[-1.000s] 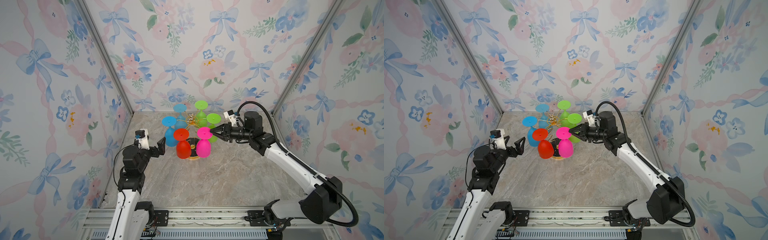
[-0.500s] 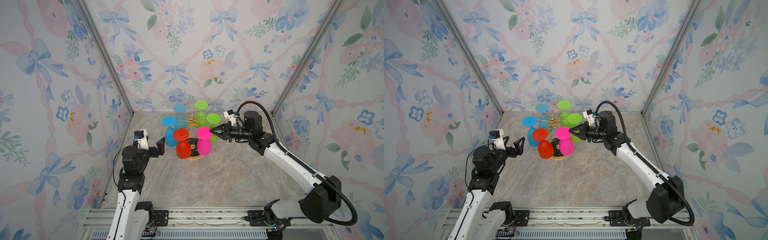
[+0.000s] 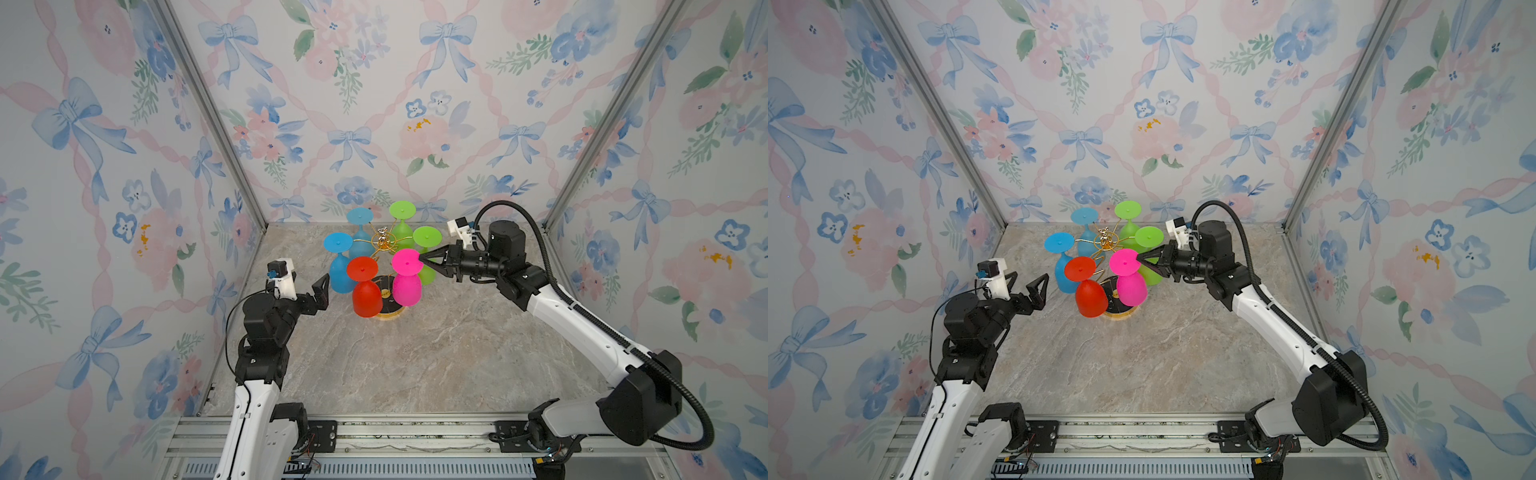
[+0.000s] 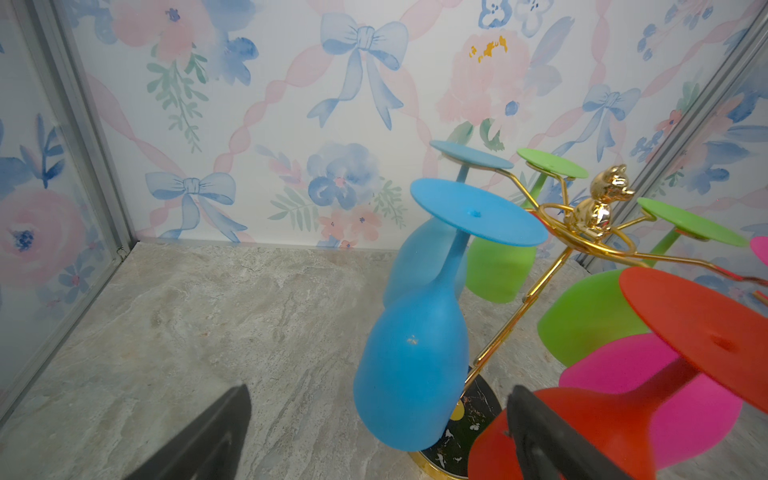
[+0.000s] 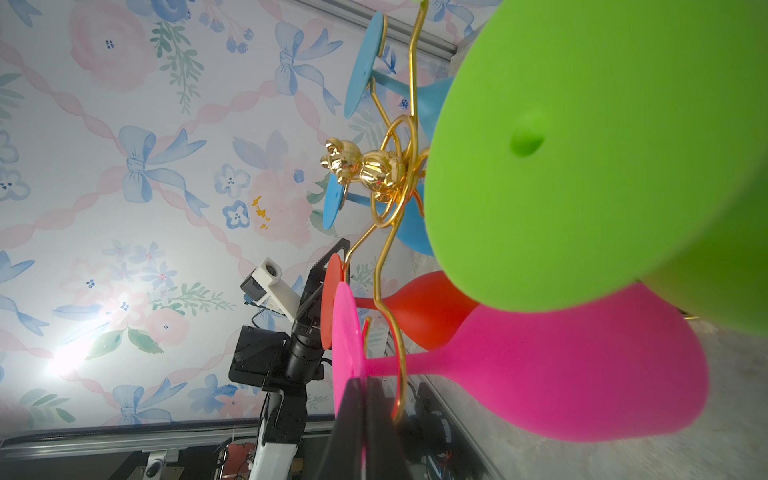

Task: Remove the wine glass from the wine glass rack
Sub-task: 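Close the right gripper on the magenta glass's foot and ease it off the rack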

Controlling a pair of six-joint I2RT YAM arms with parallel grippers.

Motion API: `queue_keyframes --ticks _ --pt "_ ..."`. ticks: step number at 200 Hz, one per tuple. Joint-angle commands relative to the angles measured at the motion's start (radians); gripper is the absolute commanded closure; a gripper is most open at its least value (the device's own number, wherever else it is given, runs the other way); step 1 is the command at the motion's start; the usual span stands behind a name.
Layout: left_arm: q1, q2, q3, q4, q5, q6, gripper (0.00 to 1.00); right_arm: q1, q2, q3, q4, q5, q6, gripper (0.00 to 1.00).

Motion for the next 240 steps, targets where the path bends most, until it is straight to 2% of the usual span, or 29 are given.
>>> queue_keyframes --ticks 1,240 --pt "0.009 -0.012 -0.011 0.025 0.009 -0.014 0.02 0.011 0.000 0.016 0.069 -0.022 0.041 1.00" --pt "0.019 -0.030 -0.017 0.040 0.019 -0.024 0.02 0.061 0.058 0.059 0.094 0.110 0.084 1.00"
